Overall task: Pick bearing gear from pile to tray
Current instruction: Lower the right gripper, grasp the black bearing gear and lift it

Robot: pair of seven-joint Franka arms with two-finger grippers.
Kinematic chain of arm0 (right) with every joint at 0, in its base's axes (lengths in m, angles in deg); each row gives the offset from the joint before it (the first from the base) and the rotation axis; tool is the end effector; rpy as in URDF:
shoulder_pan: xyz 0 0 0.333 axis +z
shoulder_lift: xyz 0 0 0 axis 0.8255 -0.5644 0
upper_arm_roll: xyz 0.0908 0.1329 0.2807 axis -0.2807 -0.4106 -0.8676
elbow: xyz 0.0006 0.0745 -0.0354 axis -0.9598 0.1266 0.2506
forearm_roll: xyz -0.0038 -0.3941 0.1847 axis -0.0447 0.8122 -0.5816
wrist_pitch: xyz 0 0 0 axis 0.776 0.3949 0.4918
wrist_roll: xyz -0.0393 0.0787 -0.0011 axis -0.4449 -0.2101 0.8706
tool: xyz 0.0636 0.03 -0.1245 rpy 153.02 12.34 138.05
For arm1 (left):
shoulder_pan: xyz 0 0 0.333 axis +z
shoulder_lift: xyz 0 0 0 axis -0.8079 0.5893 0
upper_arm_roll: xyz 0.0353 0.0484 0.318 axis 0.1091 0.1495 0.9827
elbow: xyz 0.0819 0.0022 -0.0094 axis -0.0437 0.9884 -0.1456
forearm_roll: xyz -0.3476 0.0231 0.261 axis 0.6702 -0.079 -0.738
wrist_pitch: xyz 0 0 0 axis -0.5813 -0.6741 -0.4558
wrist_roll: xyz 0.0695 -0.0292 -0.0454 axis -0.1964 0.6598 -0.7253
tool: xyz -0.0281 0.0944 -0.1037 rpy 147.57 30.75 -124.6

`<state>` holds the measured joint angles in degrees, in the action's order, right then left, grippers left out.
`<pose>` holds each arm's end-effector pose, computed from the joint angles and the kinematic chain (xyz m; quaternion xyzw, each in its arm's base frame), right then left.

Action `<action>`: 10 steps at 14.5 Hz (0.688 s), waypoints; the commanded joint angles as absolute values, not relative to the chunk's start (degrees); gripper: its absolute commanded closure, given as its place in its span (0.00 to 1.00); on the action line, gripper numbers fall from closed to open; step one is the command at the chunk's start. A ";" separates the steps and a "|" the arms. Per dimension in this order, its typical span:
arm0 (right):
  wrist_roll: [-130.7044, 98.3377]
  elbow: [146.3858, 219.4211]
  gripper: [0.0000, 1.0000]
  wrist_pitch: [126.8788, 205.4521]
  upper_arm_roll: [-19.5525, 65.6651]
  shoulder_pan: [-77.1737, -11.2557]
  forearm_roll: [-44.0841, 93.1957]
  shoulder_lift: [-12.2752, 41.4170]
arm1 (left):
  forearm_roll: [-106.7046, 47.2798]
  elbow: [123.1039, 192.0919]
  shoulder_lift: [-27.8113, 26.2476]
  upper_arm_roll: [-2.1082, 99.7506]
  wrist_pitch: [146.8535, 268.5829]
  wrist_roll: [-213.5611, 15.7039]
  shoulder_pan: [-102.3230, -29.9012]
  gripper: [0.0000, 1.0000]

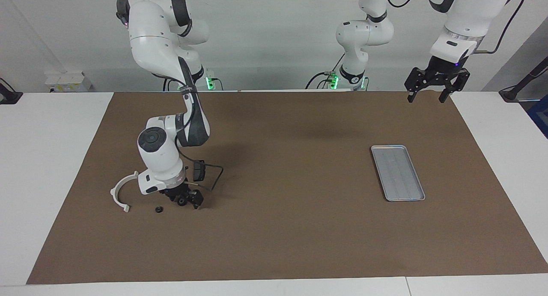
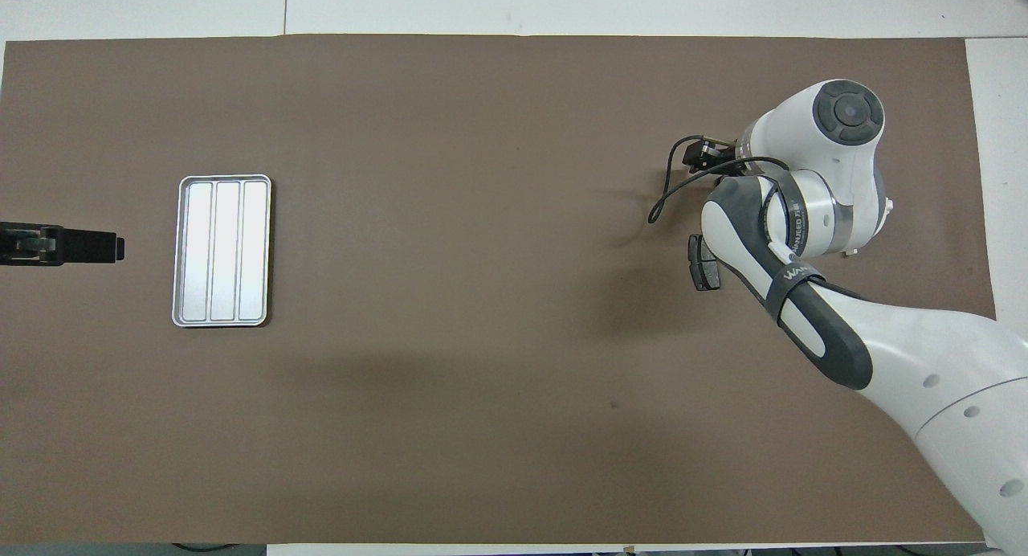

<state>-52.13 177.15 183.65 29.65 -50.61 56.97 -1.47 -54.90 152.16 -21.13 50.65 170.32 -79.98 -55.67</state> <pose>0.7210 0.0694 0.2282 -0.9818 0.1829 -0.0503 0.0055 0.5591 -0.0300 0.5939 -0.9962 0.0564 -0.0663 0.0019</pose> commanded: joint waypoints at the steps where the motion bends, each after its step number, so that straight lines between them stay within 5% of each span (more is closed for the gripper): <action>1: -53.54 176.79 0.00 183.83 29.38 -51.25 57.17 -2.26 | -54.67 153.17 -22.00 50.62 170.23 -79.27 -55.57 0.00; 10: -54.59 175.83 0.16 178.30 29.47 -51.68 56.55 -2.08 | -54.67 153.17 -22.00 50.62 170.23 -79.27 -55.57 0.00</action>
<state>-53.36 176.43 180.14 29.93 -50.84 56.90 -1.91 -54.90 152.16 -21.13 50.65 170.32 -79.98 -55.67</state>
